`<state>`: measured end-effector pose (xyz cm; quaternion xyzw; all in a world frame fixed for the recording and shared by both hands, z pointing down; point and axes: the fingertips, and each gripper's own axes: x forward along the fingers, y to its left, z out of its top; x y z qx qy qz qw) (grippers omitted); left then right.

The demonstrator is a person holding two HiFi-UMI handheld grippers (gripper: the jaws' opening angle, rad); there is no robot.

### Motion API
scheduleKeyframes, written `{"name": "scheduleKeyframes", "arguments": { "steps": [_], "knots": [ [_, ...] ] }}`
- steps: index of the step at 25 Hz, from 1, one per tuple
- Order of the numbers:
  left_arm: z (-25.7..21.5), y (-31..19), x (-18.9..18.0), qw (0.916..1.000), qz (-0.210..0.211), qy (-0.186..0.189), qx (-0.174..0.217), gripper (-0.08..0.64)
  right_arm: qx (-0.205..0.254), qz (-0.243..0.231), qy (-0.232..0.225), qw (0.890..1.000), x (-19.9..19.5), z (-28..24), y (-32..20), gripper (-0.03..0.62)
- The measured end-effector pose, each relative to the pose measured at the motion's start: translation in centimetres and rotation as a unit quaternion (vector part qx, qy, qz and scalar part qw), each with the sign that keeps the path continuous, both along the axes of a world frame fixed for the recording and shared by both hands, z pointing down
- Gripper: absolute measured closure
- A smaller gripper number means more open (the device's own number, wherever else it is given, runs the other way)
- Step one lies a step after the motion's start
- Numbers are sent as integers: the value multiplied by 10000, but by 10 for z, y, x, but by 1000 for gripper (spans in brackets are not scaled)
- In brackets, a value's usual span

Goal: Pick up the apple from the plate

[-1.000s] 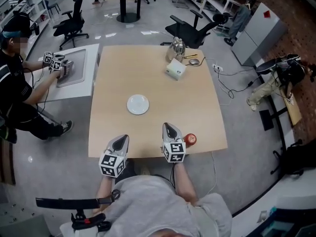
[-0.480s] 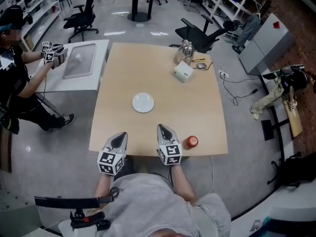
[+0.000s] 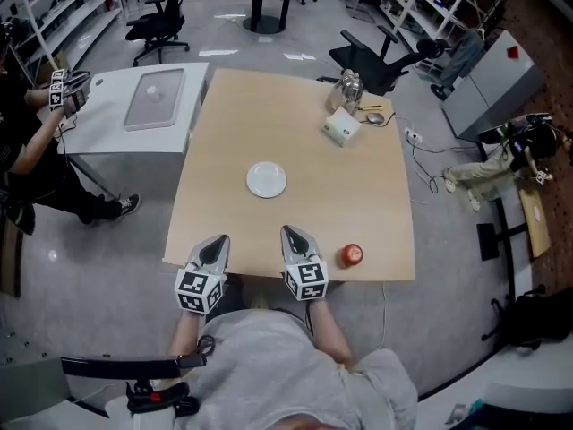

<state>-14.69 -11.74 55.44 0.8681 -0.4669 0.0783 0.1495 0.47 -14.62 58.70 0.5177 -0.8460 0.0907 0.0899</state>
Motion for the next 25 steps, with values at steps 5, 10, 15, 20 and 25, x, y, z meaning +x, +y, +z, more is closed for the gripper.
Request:
{"name": "scheduleKeyframes", "arguments": {
  "steps": [5,10,15,20,25],
  "knots": [
    [1,3,-4,10000,-85,-8,-3,541,-55,-59,6,10000,-2,6,6,586],
    [4,9,-4,9999,-120,-28,-12,541,-84,-135,64,9999,1,12,15,586],
    [2,9,-4,9999,-123,-25,0,541,-103,-116,142,9998,1,15,17,586],
    [2,8,2,9999,-92,-39,10,541,-134,-138,85,9998,2,17,16,586],
    [1,8,2,10000,-80,-45,0,541,-160,-121,81,9998,4,17,17,586]
  ]
}}
